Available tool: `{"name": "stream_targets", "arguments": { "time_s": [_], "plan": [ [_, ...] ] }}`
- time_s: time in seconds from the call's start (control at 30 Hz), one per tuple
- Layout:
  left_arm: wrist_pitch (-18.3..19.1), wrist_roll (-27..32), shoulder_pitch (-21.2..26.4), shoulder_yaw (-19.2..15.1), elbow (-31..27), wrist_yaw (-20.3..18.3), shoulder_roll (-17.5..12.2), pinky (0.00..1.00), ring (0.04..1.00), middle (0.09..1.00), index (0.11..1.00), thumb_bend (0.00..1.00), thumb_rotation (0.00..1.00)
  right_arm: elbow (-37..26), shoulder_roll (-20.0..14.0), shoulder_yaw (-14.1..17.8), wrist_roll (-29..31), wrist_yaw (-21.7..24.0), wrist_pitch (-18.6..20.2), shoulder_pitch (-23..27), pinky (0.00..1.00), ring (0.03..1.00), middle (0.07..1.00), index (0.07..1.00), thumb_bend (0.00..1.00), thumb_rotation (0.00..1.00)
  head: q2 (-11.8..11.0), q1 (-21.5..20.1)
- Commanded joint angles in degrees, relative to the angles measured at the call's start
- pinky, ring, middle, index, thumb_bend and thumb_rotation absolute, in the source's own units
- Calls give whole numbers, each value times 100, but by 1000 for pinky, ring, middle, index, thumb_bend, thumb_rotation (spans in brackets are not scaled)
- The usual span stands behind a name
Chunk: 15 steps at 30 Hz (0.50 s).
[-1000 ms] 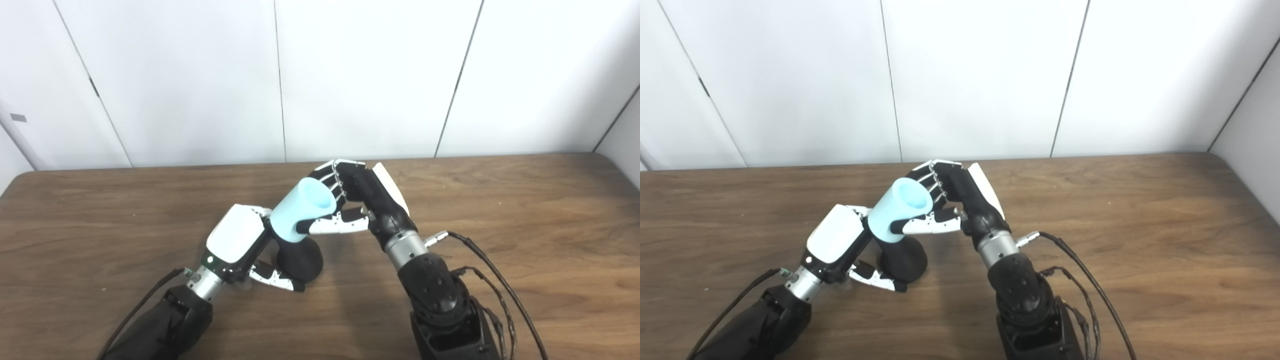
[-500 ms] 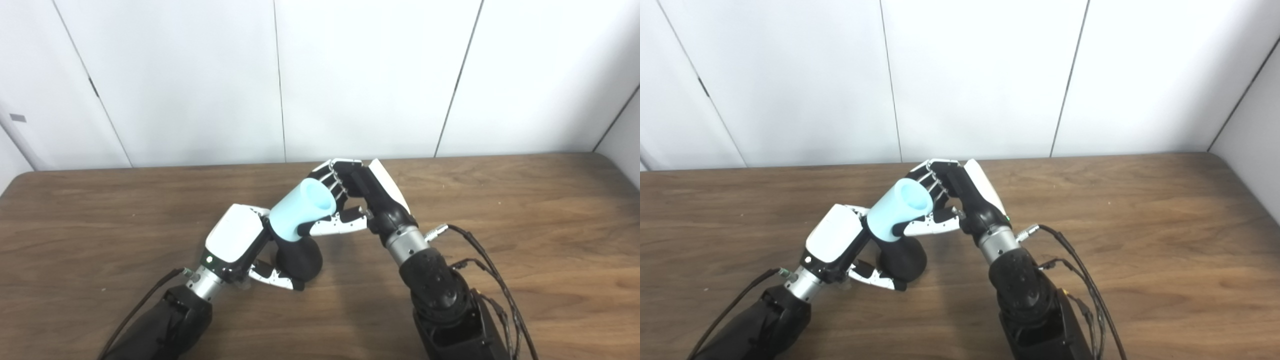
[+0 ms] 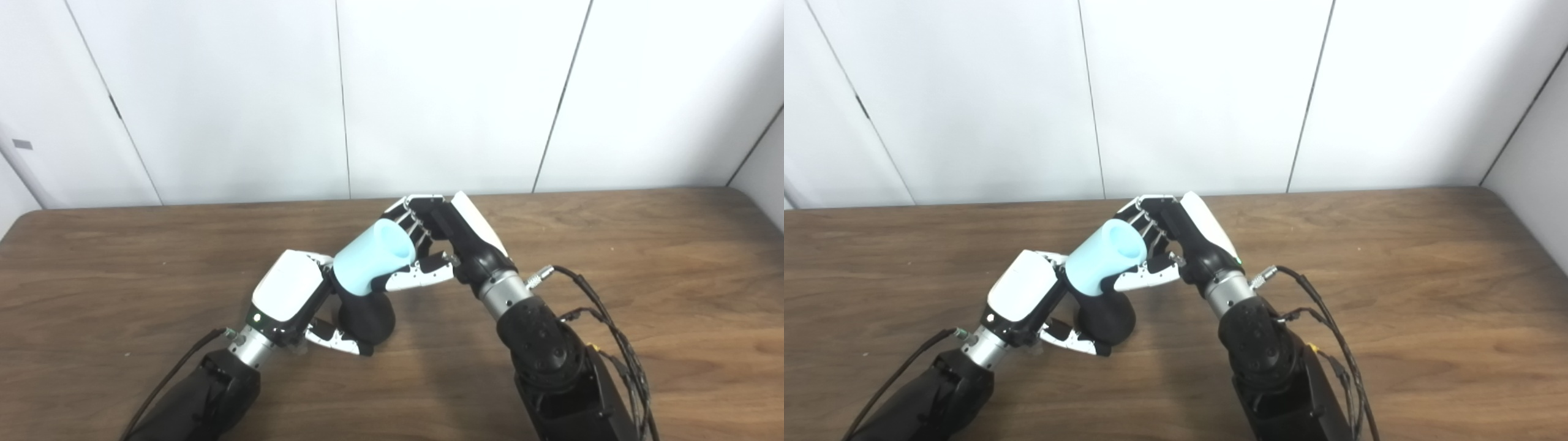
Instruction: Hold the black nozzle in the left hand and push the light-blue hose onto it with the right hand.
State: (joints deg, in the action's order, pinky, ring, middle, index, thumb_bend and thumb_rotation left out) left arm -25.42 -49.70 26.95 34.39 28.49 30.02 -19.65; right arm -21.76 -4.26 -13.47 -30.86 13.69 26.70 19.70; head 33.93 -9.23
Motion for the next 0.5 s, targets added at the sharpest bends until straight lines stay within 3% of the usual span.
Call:
{"name": "stream_targets", "arguments": {
  "time_s": [0.0,0.37,0.47],
  "plan": [
    [-149,308,-1436,726,1146,420,1110,313,346,425,521,517,0,-541,16,139,-317,412,21,628,228,372,454,533,513,0,-2,-15],
    [-149,235,-1337,755,1365,492,1203,317,348,423,520,517,0,-814,207,445,-1598,1911,22,1163,299,418,494,486,520,0,-58,-44],
    [-149,237,-1311,761,1410,488,1224,322,352,423,521,517,0,-868,274,521,-1966,2319,22,1301,275,403,480,507,518,0,-77,-55]
  ]
}}
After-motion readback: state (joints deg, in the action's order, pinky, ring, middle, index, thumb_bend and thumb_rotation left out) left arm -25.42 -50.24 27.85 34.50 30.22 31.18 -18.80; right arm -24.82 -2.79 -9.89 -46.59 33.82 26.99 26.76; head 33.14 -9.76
